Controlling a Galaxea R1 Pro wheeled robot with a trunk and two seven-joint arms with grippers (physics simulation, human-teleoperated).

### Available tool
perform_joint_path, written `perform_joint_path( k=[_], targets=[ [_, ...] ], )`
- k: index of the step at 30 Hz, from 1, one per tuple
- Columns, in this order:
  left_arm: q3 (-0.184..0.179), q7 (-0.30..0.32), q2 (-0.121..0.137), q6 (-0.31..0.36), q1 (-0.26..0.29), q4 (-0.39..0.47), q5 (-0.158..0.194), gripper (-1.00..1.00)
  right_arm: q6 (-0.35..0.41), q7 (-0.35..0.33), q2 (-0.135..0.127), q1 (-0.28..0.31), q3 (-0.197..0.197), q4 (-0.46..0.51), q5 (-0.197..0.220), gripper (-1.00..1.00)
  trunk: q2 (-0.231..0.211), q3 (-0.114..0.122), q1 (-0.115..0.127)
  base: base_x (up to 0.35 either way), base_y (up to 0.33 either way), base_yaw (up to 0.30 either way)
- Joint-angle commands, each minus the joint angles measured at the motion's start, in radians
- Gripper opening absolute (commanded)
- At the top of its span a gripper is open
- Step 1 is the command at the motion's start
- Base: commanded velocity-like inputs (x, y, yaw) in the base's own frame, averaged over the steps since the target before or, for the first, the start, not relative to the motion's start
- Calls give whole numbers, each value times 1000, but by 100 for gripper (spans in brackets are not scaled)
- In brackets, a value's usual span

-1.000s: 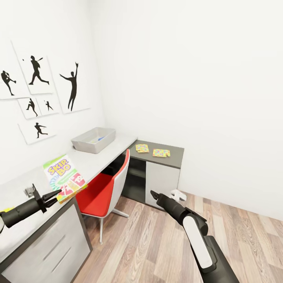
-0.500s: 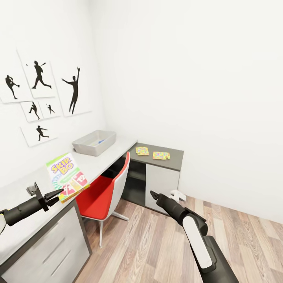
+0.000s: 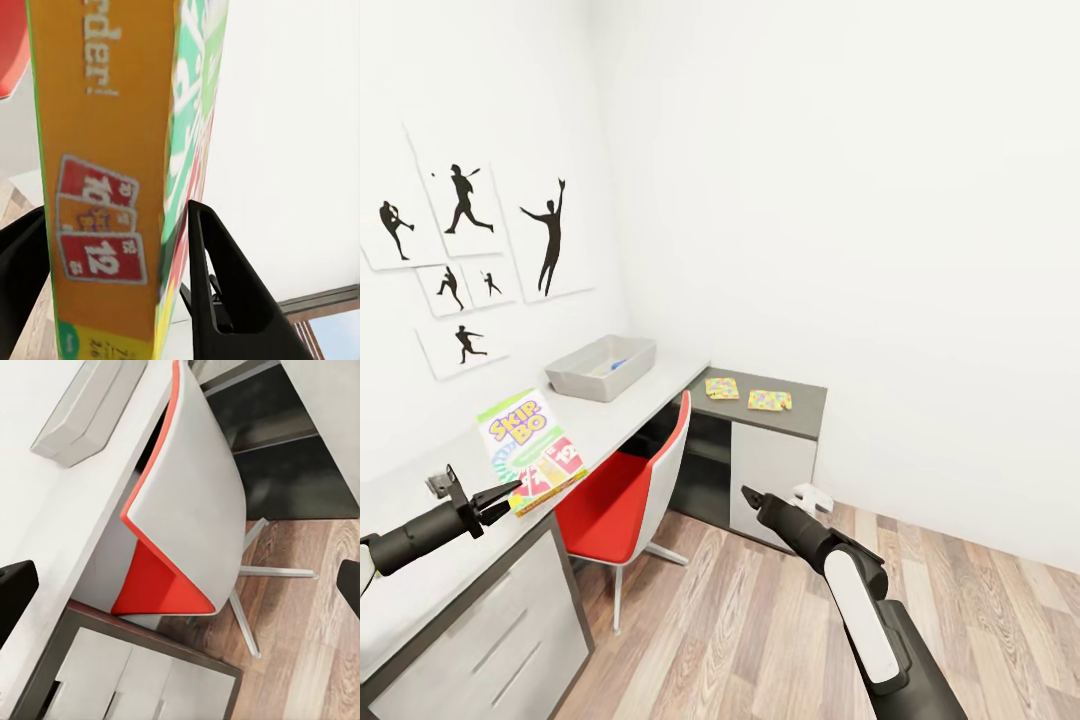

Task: Put all the toys in the child's room - the three board games (two on the bed and one on the table), the two jigsaw puzzles on the table, and the tennis ball on the table - inside the toy box on the table in the child's room.

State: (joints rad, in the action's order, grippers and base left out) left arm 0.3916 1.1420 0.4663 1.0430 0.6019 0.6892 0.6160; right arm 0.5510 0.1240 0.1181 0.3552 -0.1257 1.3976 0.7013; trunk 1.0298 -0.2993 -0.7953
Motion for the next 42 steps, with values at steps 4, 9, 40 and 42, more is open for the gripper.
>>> perform_joint_path(
  k=[4, 9, 40, 42],
  targets=[
    [1, 4, 0, 4, 1, 0, -2, -100, 3, 9, 1, 1, 0, 0, 10, 100, -27, 11, 15, 0, 0, 0],
    [1, 4, 0, 3, 1, 0, -2, -100, 3, 9, 1, 1, 0, 0, 10, 100, -62, 27, 35, 0, 0, 0],
    [1, 3, 0, 3, 0, 0, -5, -100, 2, 9, 4, 1, 0, 6, 11, 100, -279, 124, 153, 0, 0, 0],
    [1, 2, 0, 3, 0, 0, -5, -100, 1, 9, 4, 1, 0, 6, 11, 100, -293, 130, 161, 0, 0, 0]
  ],
)
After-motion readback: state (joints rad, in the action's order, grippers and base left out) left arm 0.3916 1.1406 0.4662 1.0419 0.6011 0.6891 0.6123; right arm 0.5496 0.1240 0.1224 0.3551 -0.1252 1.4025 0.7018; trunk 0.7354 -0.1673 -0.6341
